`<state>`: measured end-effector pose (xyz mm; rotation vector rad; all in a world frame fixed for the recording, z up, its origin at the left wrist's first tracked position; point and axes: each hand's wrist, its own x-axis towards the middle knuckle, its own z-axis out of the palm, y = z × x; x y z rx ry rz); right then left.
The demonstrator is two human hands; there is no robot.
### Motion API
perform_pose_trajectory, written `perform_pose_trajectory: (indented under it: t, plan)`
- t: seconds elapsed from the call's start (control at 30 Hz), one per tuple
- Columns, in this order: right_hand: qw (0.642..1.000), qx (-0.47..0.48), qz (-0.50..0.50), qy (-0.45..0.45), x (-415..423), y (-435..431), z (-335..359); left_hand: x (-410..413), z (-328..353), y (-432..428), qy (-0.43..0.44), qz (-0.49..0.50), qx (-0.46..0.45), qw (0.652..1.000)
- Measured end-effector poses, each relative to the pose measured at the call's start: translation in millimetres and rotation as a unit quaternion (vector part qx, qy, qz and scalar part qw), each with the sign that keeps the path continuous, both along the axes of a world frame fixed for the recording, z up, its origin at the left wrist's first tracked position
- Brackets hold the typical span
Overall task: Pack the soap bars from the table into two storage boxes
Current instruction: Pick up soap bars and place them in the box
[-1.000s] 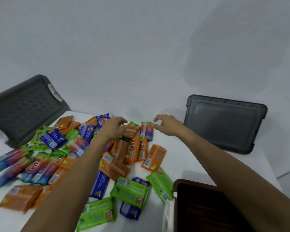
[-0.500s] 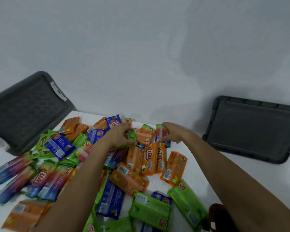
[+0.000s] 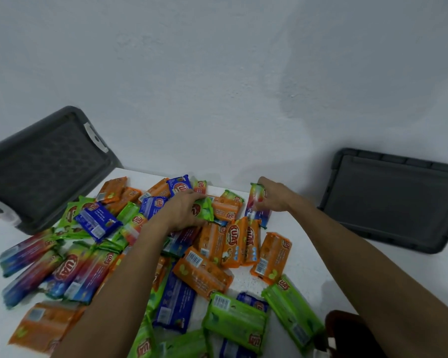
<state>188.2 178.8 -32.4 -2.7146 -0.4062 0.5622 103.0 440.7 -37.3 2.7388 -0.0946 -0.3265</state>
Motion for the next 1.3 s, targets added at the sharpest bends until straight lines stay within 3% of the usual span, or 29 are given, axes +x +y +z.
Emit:
perform_pose_trajectory:
  t: [0.37,0.5,0.6,0.8,0.9,0.97,1.07,1.2,1.3]
  plan:
    - [0.987,0.159,-0.035,0.01,-28.8,-40.5,40.5,-23.7,20.6,-11.1,-0.143,0.04,-0.035,0.988]
    - [0.958,0.271,-0.084,0.038,-60.1,-63.5,60.7,-33.4,39.0,-23.8,-0.163,0.062,-0.061,0.983]
    - [0.93,0.346,-0.084,0.088,-90.3,-85.4,76.0,-43.2,51.4,-39.6,-0.188,0.076,-0.13,0.971]
    - [0.841,0.489,-0.197,0.124,-144.3,-117.4,97.7,-71.8,75.6,-81.8,-0.19,0.101,-0.306,0.927]
    - [0.74,0.606,-0.249,0.149,-168.1,-129.8,107.5,-85.3,82.9,-102.3,-0.176,0.094,-0.348,0.916]
    - [0.704,0.637,-0.268,0.165,-183.2,-136.5,114.4,-93.2,85.6,-116.7,-0.16,0.085,-0.382,0.906]
    - [0.675,0.656,-0.283,0.186,-201.6,-147.5,117.0,-103.1,87.1,-138.5,-0.131,0.084,-0.453,0.878]
    - [0.563,0.736,-0.281,0.249,-225.5,-166.0,118.7,-114.8,89.5,-162.1,-0.108,0.113,-0.545,0.824]
    - [0.511,0.777,-0.237,0.281,-241.7,-177.6,121.5,-122.6,91.1,-178.1,-0.096,0.139,-0.594,0.787]
